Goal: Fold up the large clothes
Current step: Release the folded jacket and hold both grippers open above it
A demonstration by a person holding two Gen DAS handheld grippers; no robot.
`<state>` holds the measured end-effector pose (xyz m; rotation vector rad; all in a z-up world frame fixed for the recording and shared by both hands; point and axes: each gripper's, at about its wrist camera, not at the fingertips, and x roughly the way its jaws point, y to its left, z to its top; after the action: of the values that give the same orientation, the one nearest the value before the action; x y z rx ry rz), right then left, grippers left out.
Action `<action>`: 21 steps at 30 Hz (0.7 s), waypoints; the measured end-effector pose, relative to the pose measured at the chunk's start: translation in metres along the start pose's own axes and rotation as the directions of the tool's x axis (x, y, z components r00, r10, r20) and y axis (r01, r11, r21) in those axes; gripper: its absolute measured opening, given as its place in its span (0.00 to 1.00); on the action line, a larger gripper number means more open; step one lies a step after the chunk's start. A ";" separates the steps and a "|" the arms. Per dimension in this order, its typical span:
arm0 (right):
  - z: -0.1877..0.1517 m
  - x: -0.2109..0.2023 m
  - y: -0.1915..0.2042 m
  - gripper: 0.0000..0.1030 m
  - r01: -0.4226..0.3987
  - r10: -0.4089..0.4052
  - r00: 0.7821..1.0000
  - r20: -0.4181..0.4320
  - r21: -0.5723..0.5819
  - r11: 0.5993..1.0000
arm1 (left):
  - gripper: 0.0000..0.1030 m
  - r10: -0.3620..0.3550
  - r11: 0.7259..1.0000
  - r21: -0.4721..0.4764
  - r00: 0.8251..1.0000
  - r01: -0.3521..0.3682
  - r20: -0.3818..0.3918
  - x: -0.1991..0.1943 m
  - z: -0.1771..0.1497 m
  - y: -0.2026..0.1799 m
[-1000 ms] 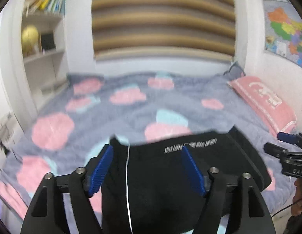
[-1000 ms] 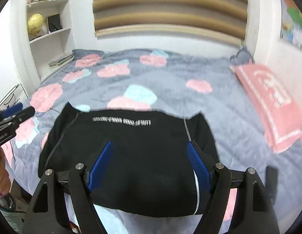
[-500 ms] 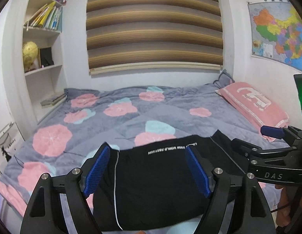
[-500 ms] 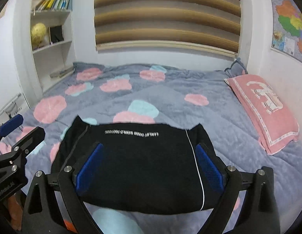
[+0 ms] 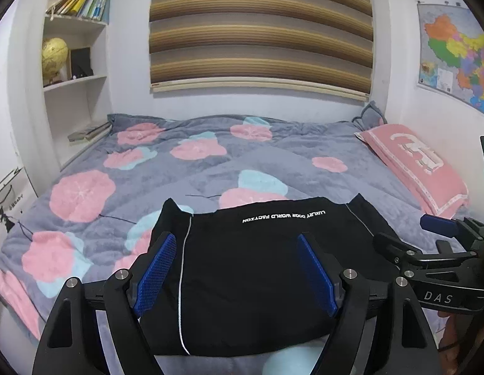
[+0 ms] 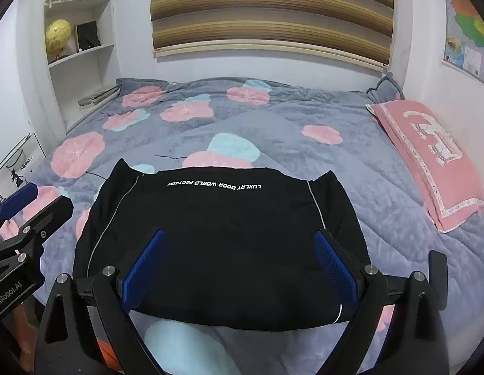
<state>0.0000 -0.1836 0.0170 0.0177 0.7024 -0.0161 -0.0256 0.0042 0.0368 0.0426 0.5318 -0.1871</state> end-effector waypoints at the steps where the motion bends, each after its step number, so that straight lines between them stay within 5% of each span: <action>1: -0.001 0.001 0.000 0.93 -0.001 0.001 1.000 -0.003 0.000 1.000 | 0.78 0.002 1.000 0.001 1.000 -0.002 -0.002 0.001 0.000 0.000; 21: -0.009 0.020 -0.003 0.93 -0.027 0.028 0.998 -0.057 0.017 0.999 | 0.78 0.011 1.000 -0.022 0.999 -0.012 -0.046 0.015 -0.004 0.000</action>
<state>0.0093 -0.1868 -0.0024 0.0439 0.7597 0.0051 -0.0156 0.0022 0.0256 0.0282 0.5792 -0.1696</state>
